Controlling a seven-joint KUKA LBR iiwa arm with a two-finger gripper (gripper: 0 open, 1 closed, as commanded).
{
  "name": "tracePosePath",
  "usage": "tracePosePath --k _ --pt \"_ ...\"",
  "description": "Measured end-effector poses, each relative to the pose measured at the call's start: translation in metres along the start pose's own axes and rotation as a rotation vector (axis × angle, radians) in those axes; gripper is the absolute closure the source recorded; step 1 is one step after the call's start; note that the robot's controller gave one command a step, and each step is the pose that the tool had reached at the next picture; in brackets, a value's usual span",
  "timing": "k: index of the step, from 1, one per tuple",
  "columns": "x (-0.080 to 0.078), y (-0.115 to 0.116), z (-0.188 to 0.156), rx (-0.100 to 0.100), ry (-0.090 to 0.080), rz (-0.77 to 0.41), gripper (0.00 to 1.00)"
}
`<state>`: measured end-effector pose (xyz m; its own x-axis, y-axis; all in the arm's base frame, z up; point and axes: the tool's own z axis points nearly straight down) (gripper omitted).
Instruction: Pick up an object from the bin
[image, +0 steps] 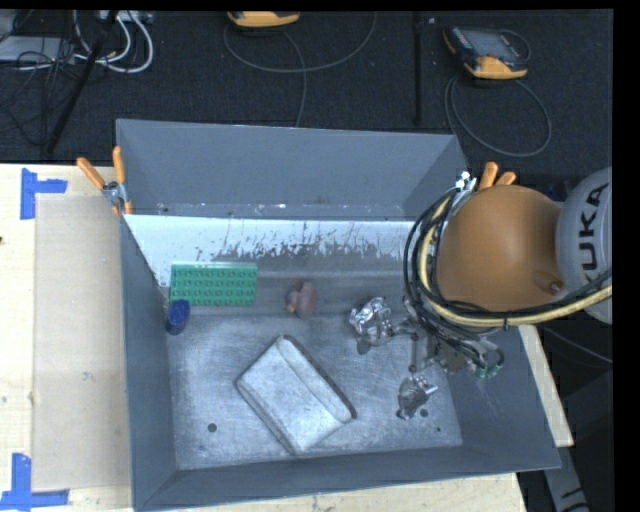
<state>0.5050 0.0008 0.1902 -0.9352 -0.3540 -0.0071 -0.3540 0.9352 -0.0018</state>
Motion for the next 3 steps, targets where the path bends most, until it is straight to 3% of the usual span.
tracePosePath --k 1,2,3 --pt "-0.069 -0.011 0.018 -0.002 0.003 0.002 0.00" --pt "-0.089 -0.066 0.094 -0.003 0.010 -0.119 0.00" --pt "-0.071 -0.120 0.119 -0.002 0.000 -0.096 0.00"
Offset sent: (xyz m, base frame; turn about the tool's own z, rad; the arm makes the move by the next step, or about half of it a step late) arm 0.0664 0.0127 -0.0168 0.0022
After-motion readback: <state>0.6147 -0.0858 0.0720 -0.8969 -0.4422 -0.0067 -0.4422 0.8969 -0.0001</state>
